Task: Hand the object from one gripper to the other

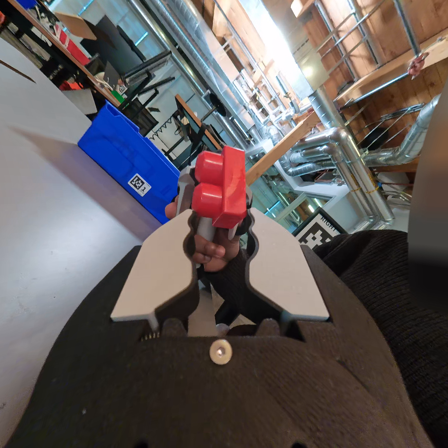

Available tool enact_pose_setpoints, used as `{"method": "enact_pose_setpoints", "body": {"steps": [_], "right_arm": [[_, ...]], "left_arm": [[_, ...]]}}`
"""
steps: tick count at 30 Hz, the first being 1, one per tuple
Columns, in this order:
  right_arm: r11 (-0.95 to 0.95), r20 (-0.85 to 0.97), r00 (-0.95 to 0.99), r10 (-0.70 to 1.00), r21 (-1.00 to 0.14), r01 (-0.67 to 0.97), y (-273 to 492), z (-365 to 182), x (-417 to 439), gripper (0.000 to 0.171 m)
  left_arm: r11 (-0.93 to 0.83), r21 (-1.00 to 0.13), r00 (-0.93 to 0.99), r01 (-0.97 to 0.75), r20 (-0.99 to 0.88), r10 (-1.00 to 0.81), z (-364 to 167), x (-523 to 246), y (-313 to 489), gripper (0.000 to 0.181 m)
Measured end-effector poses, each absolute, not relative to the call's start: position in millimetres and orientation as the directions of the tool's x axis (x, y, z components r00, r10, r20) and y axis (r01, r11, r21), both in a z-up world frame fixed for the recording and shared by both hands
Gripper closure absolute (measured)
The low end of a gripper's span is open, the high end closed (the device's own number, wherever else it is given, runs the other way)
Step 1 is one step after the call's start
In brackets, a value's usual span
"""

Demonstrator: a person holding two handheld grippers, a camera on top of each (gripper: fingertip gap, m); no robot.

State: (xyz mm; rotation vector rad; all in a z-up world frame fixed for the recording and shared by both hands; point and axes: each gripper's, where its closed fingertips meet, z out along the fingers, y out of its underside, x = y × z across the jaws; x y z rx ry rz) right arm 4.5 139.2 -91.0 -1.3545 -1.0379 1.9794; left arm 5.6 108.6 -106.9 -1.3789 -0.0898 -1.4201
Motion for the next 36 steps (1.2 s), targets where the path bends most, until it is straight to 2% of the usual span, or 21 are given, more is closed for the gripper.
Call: {"method": "enact_pose_setpoints", "body": {"steps": [3, 4, 7, 9, 12, 18, 26, 29, 32, 34, 36], "right_arm": [[-0.569, -0.536, -0.365, 0.761, -0.822, 0.021, 136.9, -93.4, 3.5, 0.130], [-0.559, -0.527, -0.361, 0.770, -0.829, 0.018, 136.3, -93.4, 3.1, 0.130], [-0.552, -0.513, -0.375, 0.772, -0.834, 0.004, 133.4, -90.1, 3.9, 0.130], [-0.569, -0.526, -0.385, 0.758, -0.822, 0.002, 133.1, -88.9, 4.1, 0.130], [-0.594, -0.547, -0.391, 0.740, -0.804, 0.002, 133.4, -88.3, 3.8, 0.130], [-0.549, -0.515, -0.370, 0.773, -0.836, 0.017, 126.6, -93.4, -0.6, 0.130], [-0.566, -0.548, -0.342, 0.763, -0.823, 0.057, 131.4, -98.5, -0.2, 0.128], [-0.522, -0.501, -0.243, 0.831, -0.853, -0.025, 154.3, -95.5, 4.8, 0.120], [-0.451, -0.436, -0.185, 0.881, -0.891, -0.048, 167.3, -94.3, 10.1, 0.120], [-0.427, -0.418, -0.156, 0.895, -0.904, -0.023, 169.3, -99.4, 9.2, 0.119], [-0.428, -0.423, -0.162, 0.891, -0.904, 0.005, 164.3, -103.1, 6.8, 0.120]], "left_arm": [[-0.375, -0.561, 0.262, 0.738, 0.750, -0.607, -104.0, -3.7, 109.6, 0.141], [-0.373, -0.556, 0.267, 0.743, 0.757, -0.597, -105.4, -4.7, 111.0, 0.135], [-0.393, -0.560, 0.297, 0.729, 0.777, -0.555, -113.2, 2.6, 116.6, 0.090], [-0.417, -0.594, 0.336, 0.688, 0.770, -0.542, -119.9, 14.1, 117.9, 0.081], [-0.374, -0.677, 0.433, 0.634, 0.711, -0.554, -121.0, 23.7, 118.0, 0.086], [-0.215, -0.777, 0.562, 0.591, 0.589, -0.581, -107.4, 9.3, 112.9, 0.138], [-0.230, -0.774, 0.565, 0.590, 0.599, -0.567, -108.7, 4.0, 113.6, 0.139], [-0.252, -0.747, 0.552, 0.615, 0.636, -0.539, -111.8, -7.8, 115.3, 0.138], [-0.260, -0.708, 0.544, 0.656, 0.683, -0.487, -115.8, -25.1, 118.0, 0.138], [-0.154, -0.759, 0.670, 0.633, 0.636, -0.383, -116.9, -47.9, 120.0, 0.139], [-0.066, -0.873, 0.836, 0.483, 0.482, -0.263, -115.1, -64.3, 117.7, 0.139]]}}
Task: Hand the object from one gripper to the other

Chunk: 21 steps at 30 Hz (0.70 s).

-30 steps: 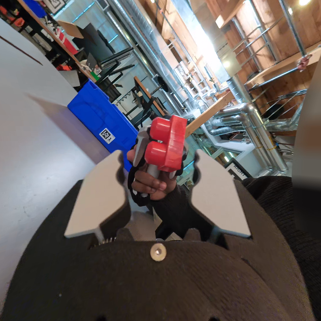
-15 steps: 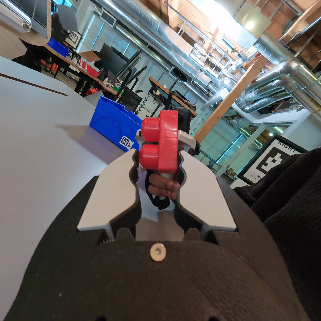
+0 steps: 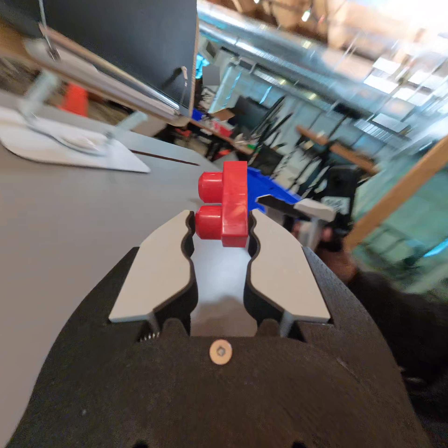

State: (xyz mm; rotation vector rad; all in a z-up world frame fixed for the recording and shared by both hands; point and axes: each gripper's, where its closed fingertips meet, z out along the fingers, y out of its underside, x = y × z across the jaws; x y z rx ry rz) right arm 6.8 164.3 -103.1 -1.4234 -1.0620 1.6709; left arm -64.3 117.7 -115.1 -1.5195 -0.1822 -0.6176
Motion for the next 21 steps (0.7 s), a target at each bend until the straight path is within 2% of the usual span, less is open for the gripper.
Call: {"method": "enact_pose_setpoints", "body": {"steps": [2, 5, 12, 15, 16, 17, 21], "right_arm": [[-0.430, -0.429, -0.175, 0.886, -0.902, 0.034, 157.4, -106.4, 3.8, 0.121], [-0.434, -0.438, -0.193, 0.878, -0.899, 0.065, 148.0, -109.9, -0.2, 0.120], [-0.495, -0.510, -0.186, 0.840, -0.860, 0.119, 145.3, -119.9, -4.3, 0.111], [-0.562, -0.581, -0.218, 0.784, -0.814, 0.148, 140.8, -121.0, -4.9, 0.115], [-0.598, -0.620, -0.239, 0.747, -0.784, 0.166, 138.2, -120.8, -4.5, 0.120], [-0.629, -0.657, -0.269, 0.704, -0.753, 0.195, 134.2, -120.3, -3.4, 0.133], [-0.669, -0.714, -0.273, 0.645, -0.700, 0.251, 133.7, -124.8, -2.7, 0.134]], "left_arm": [[-0.051, -0.970, 0.951, 0.240, 0.245, -0.191, -112.5, -65.5, 116.9, 0.139], [-0.082, -0.993, 0.985, -0.085, -0.071, -0.154, -120.7, -53.2, 120.2, 0.138], [-0.037, -0.906, 0.898, -0.422, -0.413, -0.151, -123.6, -24.0, 119.7, 0.139], [0.024, -0.871, 0.852, -0.491, -0.485, -0.195, -123.1, -6.6, 117.2, 0.139], [0.043, -0.865, 0.843, -0.501, -0.498, -0.204, -122.6, -2.7, 116.4, 0.139], [0.046, -0.856, 0.835, -0.515, -0.513, -0.198, -122.8, -2.2, 116.4, 0.139], [0.046, -0.864, 0.840, -0.501, -0.499, -0.216, -125.9, -1.7, 117.2, 0.138]]}}
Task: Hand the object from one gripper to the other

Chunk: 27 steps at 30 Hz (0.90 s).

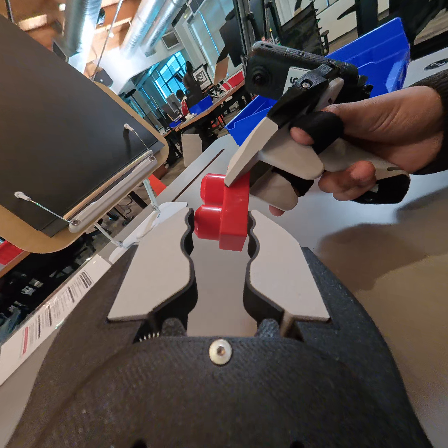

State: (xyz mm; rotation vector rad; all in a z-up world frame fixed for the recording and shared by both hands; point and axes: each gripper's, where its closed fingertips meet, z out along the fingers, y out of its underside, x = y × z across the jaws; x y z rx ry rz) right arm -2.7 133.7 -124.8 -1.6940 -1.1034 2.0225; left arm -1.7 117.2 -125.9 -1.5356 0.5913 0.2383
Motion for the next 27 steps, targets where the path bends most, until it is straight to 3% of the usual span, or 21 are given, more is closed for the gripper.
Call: {"method": "enact_pose_setpoints", "body": {"steps": [4, 8, 12, 15, 17, 23, 27], "right_arm": [[-0.678, -0.710, -0.282, 0.645, -0.703, 0.217, 136.0, -119.7, -2.1, 0.134], [-0.712, -0.715, -0.298, 0.632, -0.688, 0.142, 148.3, -110.1, 2.1, 0.134], [-0.700, -0.675, -0.337, 0.656, -0.711, 0.062, 151.4, -98.3, 5.3, 0.135], [-0.638, -0.595, -0.383, 0.707, -0.770, 0.019, 141.3, -88.8, 6.6, 0.135], [-0.580, -0.517, -0.421, 0.745, -0.814, -0.029, 132.1, -79.8, 9.0, 0.134], [-0.426, -0.347, -0.444, 0.826, -0.900, -0.088, 113.2, -75.1, 10.0, 0.134], [-0.435, -0.349, -0.465, 0.814, -0.896, -0.088, 110.0, -73.7, 11.0, 0.134]], "left_arm": [[0.085, -0.865, 0.847, -0.495, -0.502, -0.175, -118.9, -3.3, 115.7, 0.137], [0.079, -0.922, 0.904, -0.380, -0.388, -0.181, -115.7, -9.2, 117.6, 0.115], [0.036, -0.995, 0.940, -0.096, -0.102, -0.325, -115.1, -1.9, 117.5, 0.103], [0.002, -0.985, 0.868, 0.173, 0.151, -0.473, -103.1, 11.9, 111.5, 0.088], [-0.041, -0.965, 0.821, 0.260, 0.244, -0.516, -103.3, 15.9, 110.9, 0.084], [-0.108, -0.899, 0.655, 0.426, 0.388, -0.648, -92.7, 26.2, 100.9, 0.107], [-0.125, -0.881, 0.618, 0.456, 0.415, -0.667, -91.0, 21.5, 98.5, 0.142]]}}
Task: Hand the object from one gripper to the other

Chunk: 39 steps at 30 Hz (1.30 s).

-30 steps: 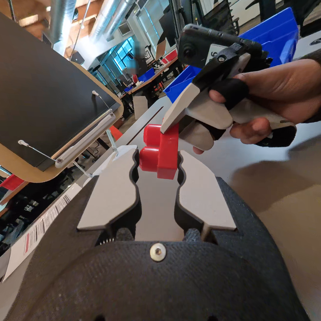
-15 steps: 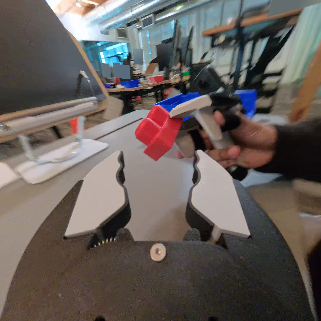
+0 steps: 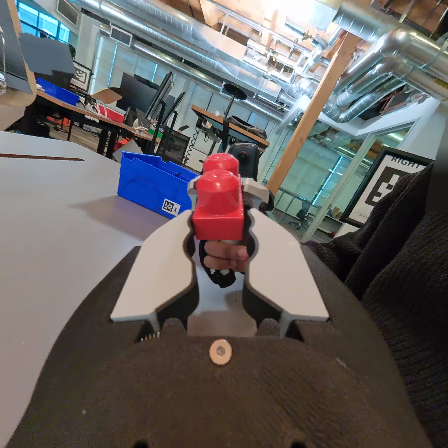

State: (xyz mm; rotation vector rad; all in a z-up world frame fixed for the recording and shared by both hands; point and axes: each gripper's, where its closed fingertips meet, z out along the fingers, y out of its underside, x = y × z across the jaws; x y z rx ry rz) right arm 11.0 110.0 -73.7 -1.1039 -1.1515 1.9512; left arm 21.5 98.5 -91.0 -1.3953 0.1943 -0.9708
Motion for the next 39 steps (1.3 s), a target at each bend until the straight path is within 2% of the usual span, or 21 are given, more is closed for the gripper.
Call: {"method": "enact_pose_setpoints", "body": {"steps": [5, 10, 13, 19, 27, 31, 34, 39], "right_arm": [[-0.490, -0.413, -0.476, 0.777, -0.871, -0.044, 110.2, -76.4, 9.4, 0.133], [-0.562, -0.499, -0.430, 0.752, -0.827, -0.023, 122.1, -81.7, 4.8, 0.106], [-0.623, -0.555, -0.421, 0.718, -0.782, -0.032, 130.9, -80.3, 5.4, 0.101], [-0.615, -0.568, -0.394, 0.723, -0.789, 0.010, 138.3, -86.7, 7.3, 0.115], [-0.491, -0.492, -0.407, 0.769, -0.863, 0.114, 122.5, -99.8, 6.6, 0.142], [-0.451, -0.478, -0.427, 0.768, -0.876, 0.169, 118.4, -104.8, 9.1, 0.143], [-0.452, -0.479, -0.421, 0.770, -0.876, 0.170, 119.0, -105.2, 8.6, 0.143], [-0.496, -0.505, -0.414, 0.758, -0.857, 0.139, 126.9, -99.8, 10.5, 0.143]], "left_arm": [[-0.119, -0.878, 0.620, 0.464, 0.418, -0.664, -89.8, 16.4, 98.8, 0.144], [-0.087, -0.878, 0.660, 0.470, 0.416, -0.625, -88.9, 3.8, 101.5, 0.144], [-0.121, -0.880, 0.680, 0.460, 0.437, -0.588, -96.9, -2.8, 106.0, 0.144], [-0.230, -0.893, 0.678, 0.387, 0.445, -0.586, -113.7, -0.7, 108.2, 0.144], [-0.315, -0.895, 0.633, 0.316, 0.446, -0.633, -125.3, 15.9, 103.9, 0.144], [-0.335, -0.897, 0.617, 0.288, 0.441, -0.652, -128.0, 15.7, 100.8, 0.144], [-0.327, -0.886, 0.602, 0.330, 0.464, -0.650, -125.3, 11.8, 101.6, 0.144], [-0.291, -0.851, 0.586, 0.438, 0.515, -0.626, -115.3, -1.8, 105.3, 0.127]]}}
